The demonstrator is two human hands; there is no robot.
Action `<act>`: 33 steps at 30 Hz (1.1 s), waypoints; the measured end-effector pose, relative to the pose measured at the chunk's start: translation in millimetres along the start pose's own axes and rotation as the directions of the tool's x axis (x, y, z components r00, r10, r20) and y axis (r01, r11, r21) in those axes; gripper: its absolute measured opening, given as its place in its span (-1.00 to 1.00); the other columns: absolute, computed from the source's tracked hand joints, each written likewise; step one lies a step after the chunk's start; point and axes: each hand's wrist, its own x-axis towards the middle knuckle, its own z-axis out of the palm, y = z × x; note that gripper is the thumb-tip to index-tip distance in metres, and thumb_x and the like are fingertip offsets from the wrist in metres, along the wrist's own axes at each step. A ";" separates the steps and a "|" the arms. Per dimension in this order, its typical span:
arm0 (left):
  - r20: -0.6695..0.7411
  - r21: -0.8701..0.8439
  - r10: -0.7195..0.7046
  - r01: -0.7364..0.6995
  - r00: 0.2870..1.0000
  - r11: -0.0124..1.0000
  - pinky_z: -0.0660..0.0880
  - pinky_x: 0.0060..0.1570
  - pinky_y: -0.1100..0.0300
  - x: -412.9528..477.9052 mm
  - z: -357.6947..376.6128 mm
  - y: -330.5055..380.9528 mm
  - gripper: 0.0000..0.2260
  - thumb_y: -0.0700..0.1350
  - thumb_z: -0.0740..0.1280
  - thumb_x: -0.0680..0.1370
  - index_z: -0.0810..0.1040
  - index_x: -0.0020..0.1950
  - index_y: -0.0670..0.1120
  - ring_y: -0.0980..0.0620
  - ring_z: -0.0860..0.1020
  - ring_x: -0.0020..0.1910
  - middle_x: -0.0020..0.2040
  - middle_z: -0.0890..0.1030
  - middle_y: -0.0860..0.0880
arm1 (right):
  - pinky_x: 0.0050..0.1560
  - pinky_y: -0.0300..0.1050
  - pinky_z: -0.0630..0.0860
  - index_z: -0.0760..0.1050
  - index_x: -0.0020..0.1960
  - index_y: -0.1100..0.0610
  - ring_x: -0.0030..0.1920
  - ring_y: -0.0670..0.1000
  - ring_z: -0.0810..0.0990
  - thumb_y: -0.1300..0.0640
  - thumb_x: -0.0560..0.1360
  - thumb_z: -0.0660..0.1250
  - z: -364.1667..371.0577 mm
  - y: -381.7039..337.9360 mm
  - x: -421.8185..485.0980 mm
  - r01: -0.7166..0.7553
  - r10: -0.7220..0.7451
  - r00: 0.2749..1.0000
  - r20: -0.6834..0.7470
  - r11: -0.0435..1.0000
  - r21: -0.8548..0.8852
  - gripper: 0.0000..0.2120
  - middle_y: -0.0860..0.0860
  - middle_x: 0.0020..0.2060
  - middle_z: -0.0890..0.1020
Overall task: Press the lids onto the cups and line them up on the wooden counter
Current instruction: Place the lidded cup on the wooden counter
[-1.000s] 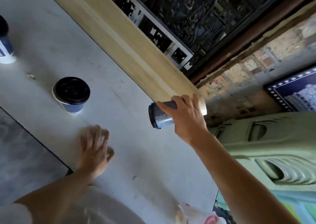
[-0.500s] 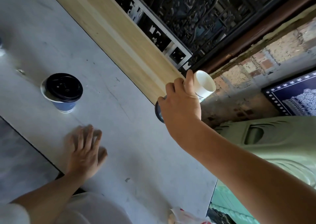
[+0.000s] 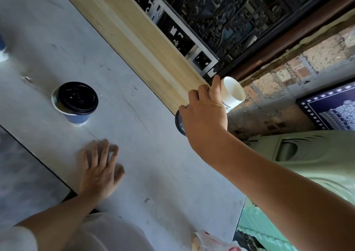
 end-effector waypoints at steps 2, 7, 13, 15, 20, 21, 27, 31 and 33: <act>-0.003 -0.003 -0.004 0.004 1.000 1.000 -0.19 0.49 -0.28 0.5 1.5 -0.5 -0.26 0.25 0.10 0.46 0.37 0.52 -0.17 -0.42 0.15 0.53 0.60 0.14 -0.28 | 0.43 0.50 -0.13 0.47 0.31 0.04 0.34 0.38 0.26 0.03 0.47 0.31 -2.0 2.9 1.0 -0.010 0.010 1.000 0.006 1.000 0.009 -0.59 0.21 0.28 0.38; 0.028 -0.016 -0.011 0.012 1.000 1.000 -0.18 0.49 -0.30 0.0 2.0 -0.1 -0.25 0.26 0.10 0.45 0.36 0.53 -0.15 -0.42 0.14 0.53 0.60 0.15 -0.27 | 0.43 0.52 -0.17 0.47 0.33 0.01 0.34 0.37 0.27 0.02 0.47 0.34 -2.0 0.4 0.6 -0.008 0.003 0.997 0.076 0.998 0.061 -0.57 0.19 0.28 0.39; 0.072 0.007 0.013 -0.013 0.997 1.000 -0.18 0.44 -0.43 8.8 4.0 1.0 -0.27 0.27 0.10 0.44 0.38 0.50 -0.10 -0.47 -0.03 0.56 0.59 0.19 -0.26 | 0.42 0.53 -0.18 0.45 0.35 0.03 0.34 0.37 0.27 0.03 0.47 0.31 -2.4 -5.8 -0.7 -0.032 0.026 0.995 0.098 0.998 0.058 -0.55 0.19 0.29 0.39; 0.060 0.021 0.009 -0.010 0.998 1.000 -0.27 0.43 -0.42 15.0 2.2 2.6 -0.30 0.28 0.14 0.45 0.36 0.52 -0.05 -0.39 -0.19 0.56 0.60 0.17 -0.23 | 0.43 0.53 -0.16 0.47 0.32 0.03 0.33 0.37 0.29 0.02 0.46 0.33 -3.6 -5.9 1.6 -0.041 0.034 0.995 0.095 0.997 0.065 -0.57 0.19 0.27 0.41; 0.077 0.042 0.029 -0.032 0.997 0.999 -0.21 0.41 -0.47 25.5 -2.2 -2.6 -0.32 0.28 0.13 0.48 0.33 0.53 -0.03 -0.45 -0.12 0.57 0.61 0.13 -0.24 | 0.43 0.52 -0.16 0.48 0.33 0.02 0.35 0.36 0.28 0.02 0.46 0.34 -6.4 -10.1 3.8 -0.058 0.050 0.994 0.098 0.996 0.071 -0.57 0.19 0.29 0.41; 0.078 0.048 0.040 -0.044 0.996 0.998 -0.21 0.41 -0.49 26.2 -3.6 -3.2 -0.31 0.28 0.09 0.48 0.35 0.53 -0.05 -0.48 -0.07 0.56 0.60 0.14 -0.25 | 0.43 0.52 -0.16 0.48 0.33 0.02 0.35 0.36 0.28 0.03 0.47 0.34 -6.6 -10.3 3.3 -0.059 0.052 0.994 0.099 0.996 0.070 -0.56 0.19 0.29 0.40; 0.061 0.051 0.044 -0.047 0.997 0.998 -0.17 0.43 -0.50 25.4 -4.7 -2.6 -0.29 0.29 0.07 0.48 0.33 0.55 -0.04 -0.49 -0.08 0.56 0.62 0.10 -0.24 | 0.43 0.54 -0.14 0.46 0.34 0.03 0.34 0.37 0.27 0.03 0.47 0.33 -1.3 -12.5 -2.8 -0.037 0.029 0.993 0.112 0.997 0.075 -0.56 0.20 0.28 0.40; 0.073 0.043 0.025 -0.028 0.997 0.999 -0.15 0.43 -0.50 26.6 -2.3 -2.5 -0.28 0.31 0.04 0.48 0.33 0.55 -0.03 -0.47 -0.10 0.56 0.62 0.10 -0.23 | 0.43 0.54 -0.13 0.46 0.34 0.04 0.34 0.37 0.28 0.05 0.46 0.31 4.1 -16.2 -7.9 -0.026 0.015 0.991 0.133 0.997 0.079 -0.56 0.20 0.27 0.40; 0.062 0.046 0.019 -0.022 0.998 0.999 -0.14 0.43 -0.50 26.3 -1.2 -2.7 -0.28 0.31 0.05 0.48 0.32 0.56 -0.03 -0.46 -0.12 0.56 0.63 0.08 -0.23 | 0.43 0.54 -0.13 0.44 0.36 0.04 0.34 0.37 0.28 0.05 0.46 0.32 7.0 -15.5 -10.3 -0.024 0.013 0.991 0.134 0.997 0.079 -0.54 0.20 0.28 0.40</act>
